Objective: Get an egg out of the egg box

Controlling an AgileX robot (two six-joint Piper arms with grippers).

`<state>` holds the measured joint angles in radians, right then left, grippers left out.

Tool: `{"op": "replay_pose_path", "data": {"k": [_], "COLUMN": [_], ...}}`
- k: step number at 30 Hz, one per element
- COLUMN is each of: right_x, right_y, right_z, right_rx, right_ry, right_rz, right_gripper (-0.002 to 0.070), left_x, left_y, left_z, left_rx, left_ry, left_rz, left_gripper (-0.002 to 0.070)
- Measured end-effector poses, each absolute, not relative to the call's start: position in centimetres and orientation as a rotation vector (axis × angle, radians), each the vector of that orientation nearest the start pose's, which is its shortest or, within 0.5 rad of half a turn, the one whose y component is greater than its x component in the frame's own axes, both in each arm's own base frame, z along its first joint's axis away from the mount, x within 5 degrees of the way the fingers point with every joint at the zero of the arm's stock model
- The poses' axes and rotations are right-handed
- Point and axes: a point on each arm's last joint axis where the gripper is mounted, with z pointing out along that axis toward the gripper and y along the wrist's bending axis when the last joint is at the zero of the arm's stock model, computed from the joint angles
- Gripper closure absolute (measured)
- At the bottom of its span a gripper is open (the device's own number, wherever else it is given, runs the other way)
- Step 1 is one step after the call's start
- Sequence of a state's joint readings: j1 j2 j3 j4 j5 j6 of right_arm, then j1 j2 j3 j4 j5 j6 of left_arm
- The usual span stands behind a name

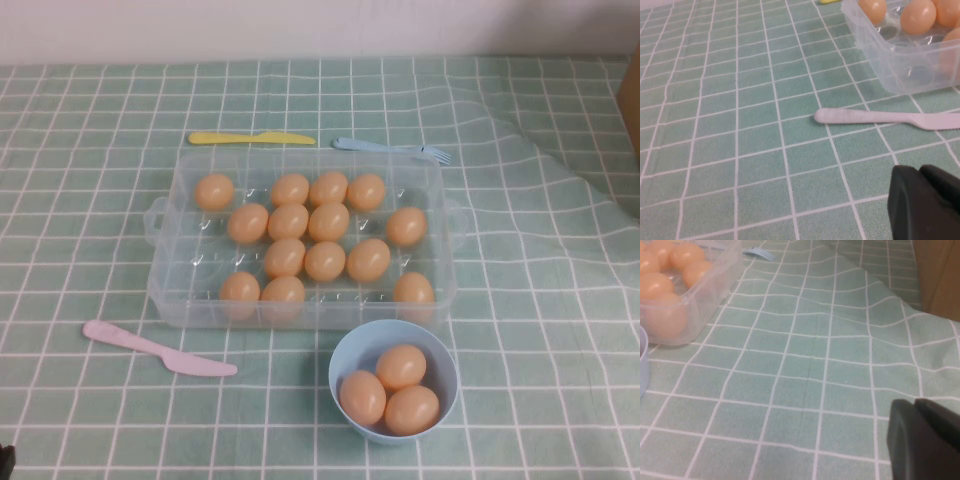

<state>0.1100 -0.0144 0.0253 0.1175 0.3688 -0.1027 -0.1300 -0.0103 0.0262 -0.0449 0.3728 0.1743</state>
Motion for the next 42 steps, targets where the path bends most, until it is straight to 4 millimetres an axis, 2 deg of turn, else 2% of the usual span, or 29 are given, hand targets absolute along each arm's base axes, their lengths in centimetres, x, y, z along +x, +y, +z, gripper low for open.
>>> {"op": "replay_pose_path", "data": {"k": [35,42], "right_x": [5.24,5.35], "right_y": [0.94,1.28], "right_z": [17.47,18.19], "right_rx": [-0.121,-0.001], "right_ry": [1.833,1.762], "right_rz": [0.119,0.270], "right_gripper": [0.0694,0.0694], "left_x": [5.20,5.20], "left_y": [-0.83,-0.83], "left_z": [17.14,17.14], "left_rx": [0.256,0.256], "left_ry": [1.854,1.854], "left_rz": [-0.014,-0.014], "left_gripper": [0.0678,0.0678]}}
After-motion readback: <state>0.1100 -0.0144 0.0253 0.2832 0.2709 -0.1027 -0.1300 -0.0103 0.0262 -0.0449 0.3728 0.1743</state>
